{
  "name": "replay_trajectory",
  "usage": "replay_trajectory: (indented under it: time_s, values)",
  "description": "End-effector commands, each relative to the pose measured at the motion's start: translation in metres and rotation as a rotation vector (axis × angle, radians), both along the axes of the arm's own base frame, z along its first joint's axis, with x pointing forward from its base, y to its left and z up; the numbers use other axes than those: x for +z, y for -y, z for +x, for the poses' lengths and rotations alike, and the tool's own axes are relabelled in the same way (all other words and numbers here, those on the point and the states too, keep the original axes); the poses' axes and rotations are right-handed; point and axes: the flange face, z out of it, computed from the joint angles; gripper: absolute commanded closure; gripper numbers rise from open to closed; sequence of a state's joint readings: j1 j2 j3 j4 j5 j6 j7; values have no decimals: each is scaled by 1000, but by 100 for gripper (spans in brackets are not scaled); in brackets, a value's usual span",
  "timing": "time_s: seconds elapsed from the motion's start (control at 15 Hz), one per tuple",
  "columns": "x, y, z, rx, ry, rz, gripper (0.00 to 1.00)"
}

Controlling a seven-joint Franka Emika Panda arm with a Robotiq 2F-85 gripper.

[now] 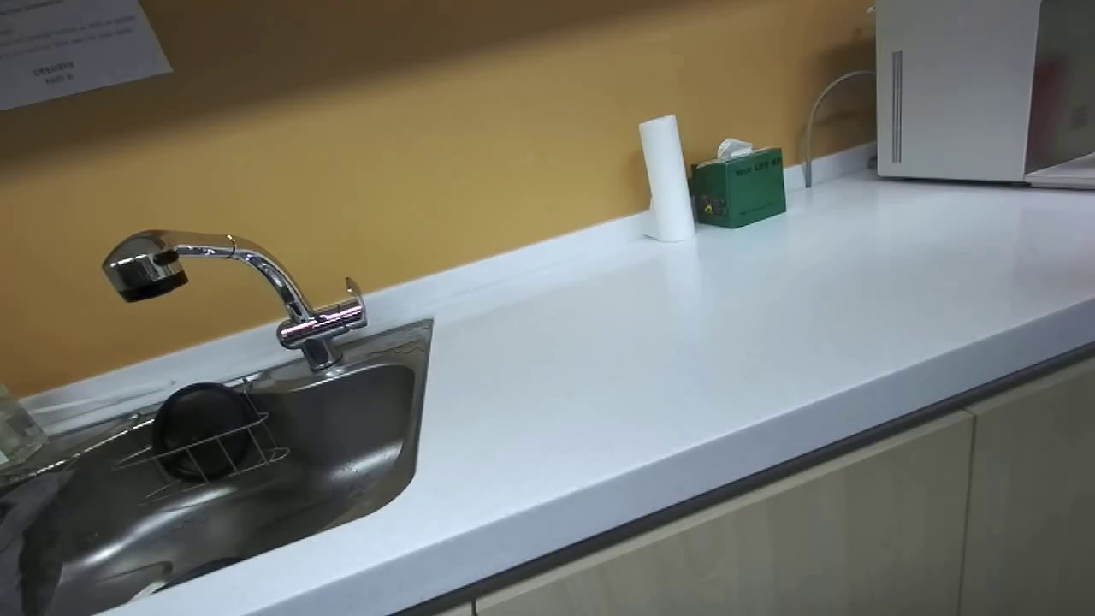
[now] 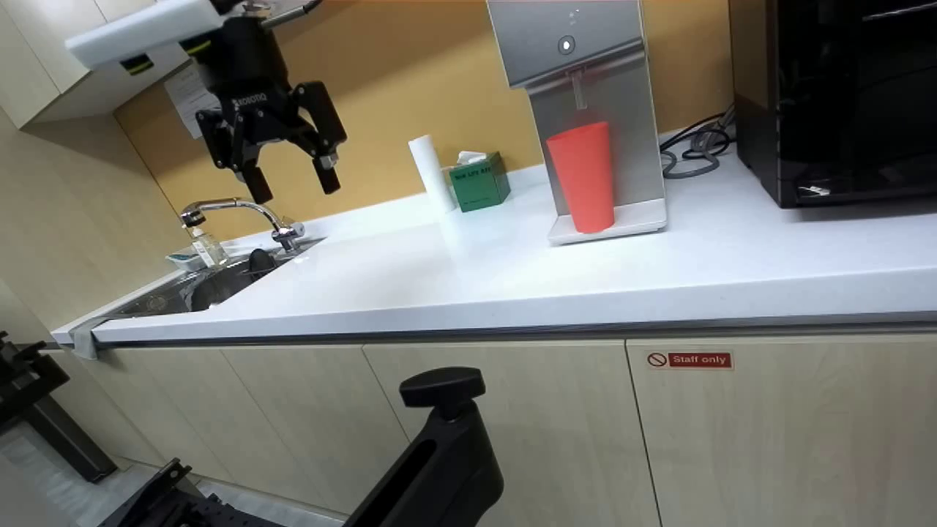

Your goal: Move the pink cup to the left

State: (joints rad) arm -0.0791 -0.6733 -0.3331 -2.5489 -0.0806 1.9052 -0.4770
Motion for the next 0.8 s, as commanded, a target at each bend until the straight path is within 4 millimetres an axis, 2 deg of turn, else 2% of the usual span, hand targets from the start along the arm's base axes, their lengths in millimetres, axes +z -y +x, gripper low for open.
replay_trajectory:
  time_s: [0.0,0.47,0.73]
  values:
    - [1,0,7,-74,66,-29,0]
    - [-26,2,44,-327,363,-149,0]
    - [-51,20,61,-471,482,-218,0]
